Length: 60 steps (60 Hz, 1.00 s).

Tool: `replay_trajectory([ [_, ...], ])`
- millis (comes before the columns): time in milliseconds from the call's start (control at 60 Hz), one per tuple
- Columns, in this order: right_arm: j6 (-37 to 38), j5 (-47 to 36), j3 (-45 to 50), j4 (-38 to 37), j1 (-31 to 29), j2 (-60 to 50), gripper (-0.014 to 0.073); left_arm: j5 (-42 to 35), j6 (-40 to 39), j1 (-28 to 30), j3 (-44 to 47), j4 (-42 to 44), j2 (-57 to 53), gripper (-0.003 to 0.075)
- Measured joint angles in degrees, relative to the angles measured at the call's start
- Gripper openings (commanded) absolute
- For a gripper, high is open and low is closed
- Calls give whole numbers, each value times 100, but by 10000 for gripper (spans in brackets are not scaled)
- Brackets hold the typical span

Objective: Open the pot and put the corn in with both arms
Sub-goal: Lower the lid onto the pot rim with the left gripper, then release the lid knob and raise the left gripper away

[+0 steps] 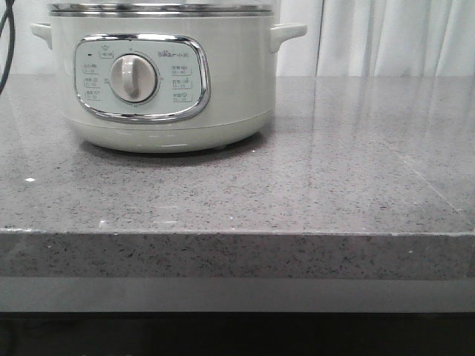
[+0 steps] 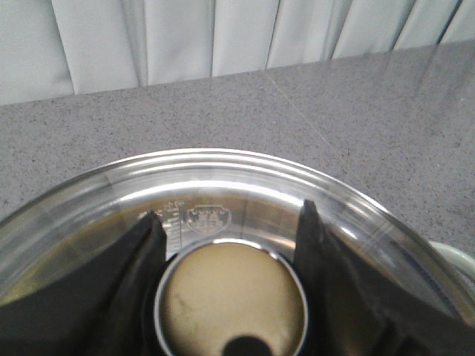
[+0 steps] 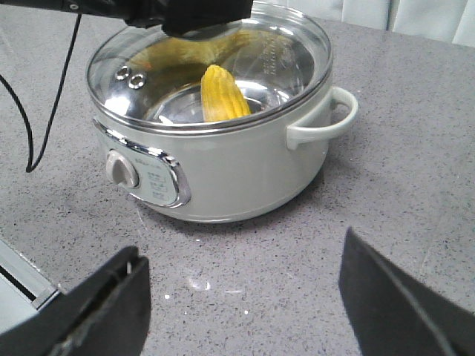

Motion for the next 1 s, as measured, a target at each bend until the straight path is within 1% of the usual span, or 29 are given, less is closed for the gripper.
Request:
replay_trajectory([
  [300, 0, 0, 0, 0, 0, 0, 551, 23, -13, 0, -5, 1, 0, 321],
  [367, 0, 0, 0, 0, 0, 0, 551, 32, -13, 0, -5, -9, 0, 363],
  [467, 0, 0, 0, 0, 0, 0, 551, 45, -13, 0, -5, -21, 0, 482],
  [517, 0, 0, 0, 0, 0, 0, 551, 58, -13, 0, -15, -54, 0, 514],
  [700, 0, 0, 0, 0, 0, 0, 551, 226, -13, 0, -14, -78, -54, 514],
  [833, 0, 0, 0, 0, 0, 0, 551, 475, -13, 0, -14, -99, -445, 514],
  [1000, 0, 0, 0, 0, 0, 0, 551, 1275, -13, 0, -14, 8, -1327, 514],
])
